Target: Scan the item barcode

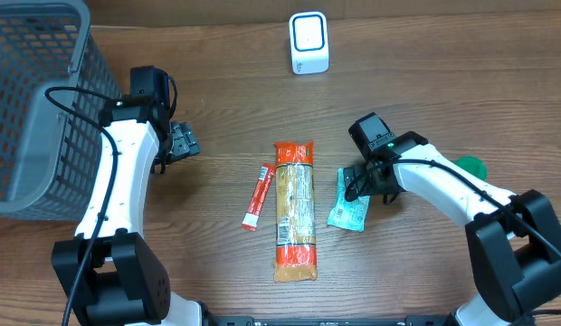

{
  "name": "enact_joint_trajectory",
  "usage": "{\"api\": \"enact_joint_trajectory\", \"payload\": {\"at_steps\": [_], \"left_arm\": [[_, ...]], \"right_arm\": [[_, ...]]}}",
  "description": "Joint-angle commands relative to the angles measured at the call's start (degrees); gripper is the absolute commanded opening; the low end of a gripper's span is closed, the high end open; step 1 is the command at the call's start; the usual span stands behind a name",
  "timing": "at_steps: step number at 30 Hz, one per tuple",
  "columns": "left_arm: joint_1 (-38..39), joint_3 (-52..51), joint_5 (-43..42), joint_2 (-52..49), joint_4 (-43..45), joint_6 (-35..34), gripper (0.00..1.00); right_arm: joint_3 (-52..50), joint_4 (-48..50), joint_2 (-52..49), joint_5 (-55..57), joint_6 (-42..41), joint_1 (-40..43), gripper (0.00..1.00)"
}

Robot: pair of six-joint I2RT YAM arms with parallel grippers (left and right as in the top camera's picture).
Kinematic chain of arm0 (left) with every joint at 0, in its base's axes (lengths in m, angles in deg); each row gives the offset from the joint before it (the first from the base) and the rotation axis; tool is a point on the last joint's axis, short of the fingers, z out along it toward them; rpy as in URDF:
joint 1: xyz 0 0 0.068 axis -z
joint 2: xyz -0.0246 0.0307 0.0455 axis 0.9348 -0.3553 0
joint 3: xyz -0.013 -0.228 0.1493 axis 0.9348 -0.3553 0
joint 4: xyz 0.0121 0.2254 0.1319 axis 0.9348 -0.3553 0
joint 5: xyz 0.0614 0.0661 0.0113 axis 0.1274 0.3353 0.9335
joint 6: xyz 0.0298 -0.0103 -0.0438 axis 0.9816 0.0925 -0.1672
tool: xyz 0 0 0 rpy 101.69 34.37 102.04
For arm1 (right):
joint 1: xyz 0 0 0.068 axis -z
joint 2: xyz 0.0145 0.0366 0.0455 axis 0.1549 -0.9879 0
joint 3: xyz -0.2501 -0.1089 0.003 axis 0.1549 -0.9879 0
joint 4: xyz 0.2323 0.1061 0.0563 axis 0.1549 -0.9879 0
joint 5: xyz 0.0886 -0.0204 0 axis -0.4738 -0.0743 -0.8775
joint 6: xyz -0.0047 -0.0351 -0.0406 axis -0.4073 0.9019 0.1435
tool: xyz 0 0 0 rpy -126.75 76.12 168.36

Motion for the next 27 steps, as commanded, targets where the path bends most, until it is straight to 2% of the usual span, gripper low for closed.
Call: {"api": "enact_joint_trajectory", "payload": {"at_steps": [1, 8, 14, 15, 17, 18, 19, 27], "left_arm": [[0.07, 1.05, 0.37, 1.20, 0.00, 1.46, 1.00], [0.07, 1.05, 0.37, 1.20, 0.00, 1.46, 1.00], [0.07, 1.05, 0.37, 1.20, 0.00, 1.46, 1.00], [0.07, 1.05, 0.37, 1.20, 0.00, 1.46, 1.00], [0.07, 1.05, 0.37, 1.20, 0.02, 1.46, 1.00], [0.07, 1.05, 0.37, 1.20, 0.00, 1.46, 1.00], [0.07, 1.05, 0.37, 1.20, 0.00, 1.46, 1.00], [0.07, 1.05, 0.37, 1.20, 0.00, 1.46, 1.00]], "right_arm": [[-1.27, -0.13, 2.32, 0.70, -3.85, 0.20, 1.00], [2.82, -2.73, 9.73, -7.87, -0.81, 0.09, 1.00], [3.17, -3.02, 13.81, -21.92, 5.55, 0.15, 0.99], [2.95, -3.19, 13.60, -23.56, 6.71, 0.15, 0.80], [1.97, -2.84, 13.33, -24.63, 7.15, 0.13, 0.22], [1.22, -2.47, 13.25, -24.79, 7.17, 0.15, 0.10], [0.46, -2.16, 12.94, -24.79, 7.17, 0.15, 0.04], [-5.40, 4.76, 11.45, -34.99, 7.15, 0.20, 0.04]]}}
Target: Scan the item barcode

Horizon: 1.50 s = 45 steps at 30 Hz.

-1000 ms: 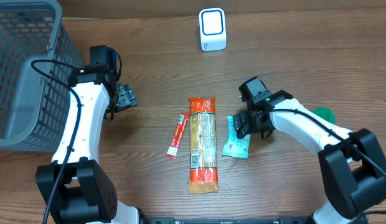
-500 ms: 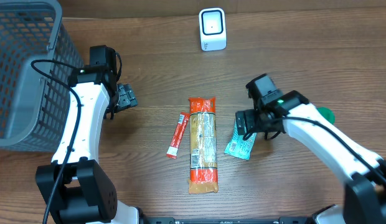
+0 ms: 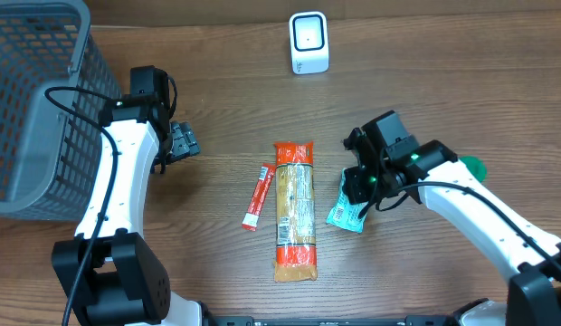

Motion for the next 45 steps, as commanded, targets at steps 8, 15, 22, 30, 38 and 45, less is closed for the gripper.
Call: {"api": "enact_joint_trajectory", "payload": {"at_steps": [8, 15, 22, 30, 38, 45], "left_arm": [[0.07, 1.05, 0.37, 1.20, 0.00, 1.46, 1.00], [0.07, 1.05, 0.37, 1.20, 0.00, 1.46, 1.00], [0.07, 1.05, 0.37, 1.20, 0.00, 1.46, 1.00], [0.07, 1.05, 0.37, 1.20, 0.00, 1.46, 1.00], [0.07, 1.05, 0.37, 1.20, 0.00, 1.46, 1.00], [0.07, 1.05, 0.37, 1.20, 0.00, 1.46, 1.00]], "right_arm": [[-6.01, 5.70, -3.23, -6.95, 0.50, 0.15, 0.04], [-6.01, 8.61, -10.05, -4.72, 0.55, 0.15, 0.04], [-6.01, 8.83, -12.00, -3.93, 1.18, 1.03, 0.04], [-5.99, 8.57, -12.00, 1.86, 0.92, 1.03, 0.04], [-5.99, 12.92, -12.35, 10.12, 3.50, 0.76, 0.04], [-4.94, 14.51, -12.83, 0.09, 10.40, 0.76, 0.04]]}}
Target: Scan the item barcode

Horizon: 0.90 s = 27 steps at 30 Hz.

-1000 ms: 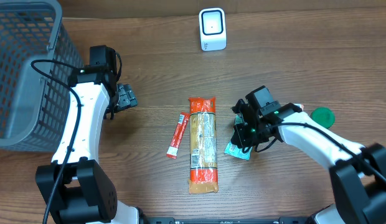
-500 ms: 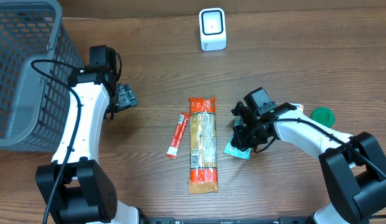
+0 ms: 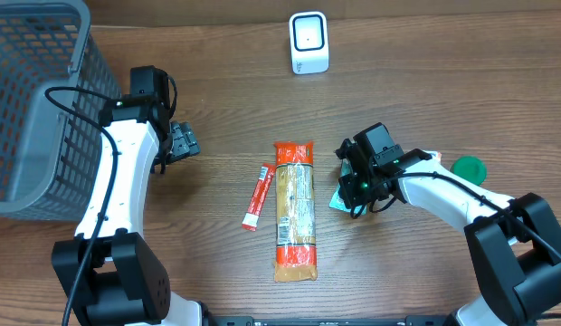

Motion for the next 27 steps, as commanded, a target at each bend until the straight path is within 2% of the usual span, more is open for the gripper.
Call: {"api": "enact_joint_trajectory", "payload": {"at_steps": [1, 7, 15, 21, 27], "left_arm": [[0.07, 1.05, 0.37, 1.20, 0.00, 1.46, 1.00], [0.07, 1.05, 0.37, 1.20, 0.00, 1.46, 1.00], [0.07, 1.05, 0.37, 1.20, 0.00, 1.46, 1.00], [0.07, 1.05, 0.37, 1.20, 0.00, 1.46, 1.00], [0.07, 1.05, 0.37, 1.20, 0.02, 1.46, 1.00]], "right_arm": [[1.42, -0.92, -1.95, -4.68, 5.44, 0.57, 0.04], [9.97, -9.14, 0.50, -12.00, 5.75, 1.99, 0.04], [12.92, -15.69, 1.99, -9.70, 5.70, 2.10, 0.04], [8.55, -12.79, 1.99, -3.21, 5.53, 2.10, 0.04], [1.38, -2.16, 1.20, -2.80, 5.03, 2.10, 0.04]]}}
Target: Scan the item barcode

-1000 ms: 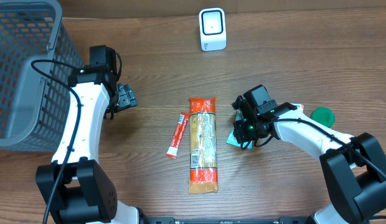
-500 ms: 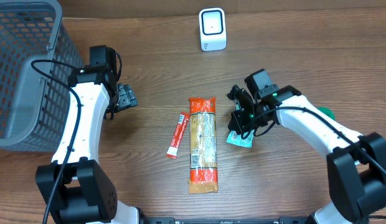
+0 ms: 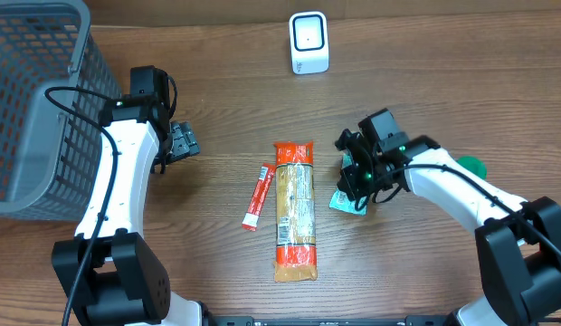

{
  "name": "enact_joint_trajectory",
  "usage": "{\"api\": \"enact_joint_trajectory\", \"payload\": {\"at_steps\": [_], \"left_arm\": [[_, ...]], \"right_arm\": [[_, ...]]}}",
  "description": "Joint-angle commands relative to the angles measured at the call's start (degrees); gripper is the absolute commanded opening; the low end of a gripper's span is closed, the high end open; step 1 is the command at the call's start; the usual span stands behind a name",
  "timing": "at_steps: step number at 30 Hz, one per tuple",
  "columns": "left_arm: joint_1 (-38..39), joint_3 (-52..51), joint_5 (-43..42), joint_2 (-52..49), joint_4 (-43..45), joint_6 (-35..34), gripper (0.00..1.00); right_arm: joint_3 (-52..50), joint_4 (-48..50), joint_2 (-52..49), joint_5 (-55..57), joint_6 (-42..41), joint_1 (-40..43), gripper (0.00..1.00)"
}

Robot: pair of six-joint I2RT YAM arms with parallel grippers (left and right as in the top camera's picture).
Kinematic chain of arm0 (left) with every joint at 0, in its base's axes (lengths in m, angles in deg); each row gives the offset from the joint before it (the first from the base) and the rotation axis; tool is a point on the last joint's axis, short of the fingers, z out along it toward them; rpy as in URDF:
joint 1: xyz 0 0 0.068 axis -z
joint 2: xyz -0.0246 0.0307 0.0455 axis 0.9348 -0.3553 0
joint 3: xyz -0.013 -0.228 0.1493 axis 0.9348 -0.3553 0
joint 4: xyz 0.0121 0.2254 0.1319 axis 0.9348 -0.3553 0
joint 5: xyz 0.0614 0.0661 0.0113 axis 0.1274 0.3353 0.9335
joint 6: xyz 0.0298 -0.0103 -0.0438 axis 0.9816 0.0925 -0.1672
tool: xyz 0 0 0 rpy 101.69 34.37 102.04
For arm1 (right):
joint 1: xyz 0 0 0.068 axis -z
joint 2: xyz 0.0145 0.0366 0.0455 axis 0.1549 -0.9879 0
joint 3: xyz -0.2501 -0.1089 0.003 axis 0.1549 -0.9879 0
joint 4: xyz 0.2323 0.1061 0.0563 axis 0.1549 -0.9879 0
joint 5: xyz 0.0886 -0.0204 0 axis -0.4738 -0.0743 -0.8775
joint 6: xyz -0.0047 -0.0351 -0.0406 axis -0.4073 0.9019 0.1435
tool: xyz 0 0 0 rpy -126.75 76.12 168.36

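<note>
The teal packet (image 3: 345, 201) lies right of the table's middle, and only its lower end shows from under my right gripper (image 3: 351, 177). That gripper sits low on the packet's upper part and looks shut on it. The white barcode scanner (image 3: 309, 43) stands upright at the far edge, its window facing the table. My left gripper (image 3: 183, 142) hangs at the left near the basket, with its fingers together and nothing in them.
A long orange pasta pack (image 3: 294, 210) lies just left of the teal packet, with a thin red stick packet (image 3: 257, 196) further left. A grey wire basket (image 3: 36, 109) fills the left corner. A green round lid (image 3: 471, 167) shows behind the right arm.
My right gripper has shifted slightly right and toward the far edge, still on the teal packet. The packet's visible end stays beneath it. The left arm has not moved.
At first my right gripper stood at the teal packet's right edge, with the packet flat and fully visible. Then it hovered over the packet's upper end. Later it was down on the packet, covering most of it. Now the packet's lower end sits further up the table.
</note>
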Motion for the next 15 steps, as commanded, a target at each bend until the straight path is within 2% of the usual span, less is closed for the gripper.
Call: {"api": "enact_joint_trajectory", "payload": {"at_steps": [1, 8, 15], "left_arm": [[0.07, 1.05, 0.37, 1.20, 0.00, 1.46, 1.00], [0.07, 1.05, 0.37, 1.20, 0.00, 1.46, 1.00], [0.07, 1.05, 0.37, 1.20, 0.00, 1.46, 0.99]], "right_arm": [[-3.45, 3.67, -0.59, 1.27, -0.66, 0.26, 0.05], [-5.14, 6.82, -6.75, 2.89, -2.34, 0.26, 0.04], [2.23, -2.32, -2.10, -2.89, -2.27, 0.26, 0.04]]}}
